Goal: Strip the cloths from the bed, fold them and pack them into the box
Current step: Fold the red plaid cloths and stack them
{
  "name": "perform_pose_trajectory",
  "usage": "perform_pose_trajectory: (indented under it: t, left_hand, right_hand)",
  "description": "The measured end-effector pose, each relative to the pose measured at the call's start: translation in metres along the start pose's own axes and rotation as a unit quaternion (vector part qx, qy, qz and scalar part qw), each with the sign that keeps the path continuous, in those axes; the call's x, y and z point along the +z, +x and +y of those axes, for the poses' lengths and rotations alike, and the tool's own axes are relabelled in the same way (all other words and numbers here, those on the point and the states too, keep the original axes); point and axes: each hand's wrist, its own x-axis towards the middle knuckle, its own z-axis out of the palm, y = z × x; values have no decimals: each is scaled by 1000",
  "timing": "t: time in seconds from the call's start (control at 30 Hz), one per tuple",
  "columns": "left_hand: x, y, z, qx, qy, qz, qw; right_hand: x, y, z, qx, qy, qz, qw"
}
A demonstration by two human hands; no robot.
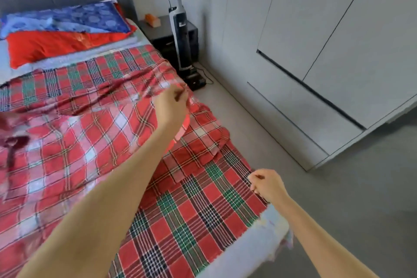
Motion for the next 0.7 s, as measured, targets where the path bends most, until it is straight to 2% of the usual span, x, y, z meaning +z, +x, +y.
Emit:
perform_pose_trajectory:
  t: [0.07, 0.2, 0.43, 0.57, 0.7]
  left_hand:
    - [26, -11, -53, -90, -2, -5, 996]
    - [51, -22, -142, -228, 43, 48, 971]
    - [87, -15, -185, -298, -19, 88, 950]
    - [99, -34, -185, -312, -15, 122, 942]
    - [107, -74, -183, -339, -58, 169, 924]
  right_hand:
    - [6, 37, 9, 11, -10, 1, 1000]
    - [32, 118, 17, 7, 16, -12, 1000]
    - [100, 233, 20, -3, -19, -40, 999]
    - [130, 281, 6, -20, -59, 18, 998]
    - [149, 325, -6, 25, -74, 53, 995]
